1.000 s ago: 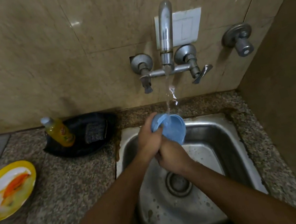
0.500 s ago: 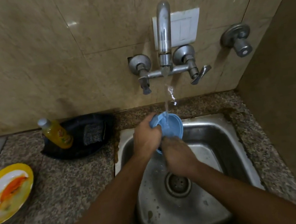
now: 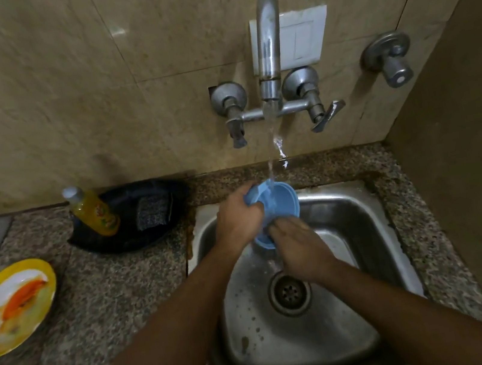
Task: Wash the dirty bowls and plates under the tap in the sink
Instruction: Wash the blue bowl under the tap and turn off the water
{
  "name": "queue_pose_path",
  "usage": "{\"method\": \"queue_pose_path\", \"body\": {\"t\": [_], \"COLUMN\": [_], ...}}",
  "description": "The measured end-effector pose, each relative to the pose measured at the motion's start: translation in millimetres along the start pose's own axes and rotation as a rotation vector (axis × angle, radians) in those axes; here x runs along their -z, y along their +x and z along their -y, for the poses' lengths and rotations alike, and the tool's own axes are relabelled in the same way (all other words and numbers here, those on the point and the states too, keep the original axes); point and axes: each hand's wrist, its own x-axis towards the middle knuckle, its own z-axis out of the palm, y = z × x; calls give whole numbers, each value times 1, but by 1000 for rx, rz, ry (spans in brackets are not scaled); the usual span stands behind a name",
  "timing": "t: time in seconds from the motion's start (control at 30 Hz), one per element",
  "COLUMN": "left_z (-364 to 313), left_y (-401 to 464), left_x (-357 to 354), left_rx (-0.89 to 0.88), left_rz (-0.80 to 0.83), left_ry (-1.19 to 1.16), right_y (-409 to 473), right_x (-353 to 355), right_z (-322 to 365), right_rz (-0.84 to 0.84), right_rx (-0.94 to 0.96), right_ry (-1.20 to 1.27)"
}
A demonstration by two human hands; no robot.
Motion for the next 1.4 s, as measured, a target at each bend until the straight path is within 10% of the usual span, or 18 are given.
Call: {"method": "queue_pose_path", "body": {"t": [0.17,0.27,0.43,0.6,0.8,0.97,1.1,1.23,1.4], "left_z": [-5,0,-2,0,8,24,12,5,-7], "left_y": [5,2,6,10,13,-3,6,12,14], "left_x": [3,7,7,8,1,-6,10,17,13], "left_rx": [-23,-1,-18,-45,53,-31,-54,-44,-80], "left_rz": [-40,-5,-5,142,222,77,34,93,102], "left_ry": [65,94,180,238,7,103,76,185,251], "right_y": [4,-5,-7,-9,19,29,9,-5,-1], "right_x": [1,-1,0,-2,1,0,-3,-18,-14], "right_z": [39,-1,36,-6,34,66,68,11,43], "right_rz": [76,4,82,19,-60,-39,10,32,105], "right_rx": [1,160,80,117,-420,-510,-192,125,29], "right_ry": [366,-66,110,-207,666,1119,830,-17,233]}}
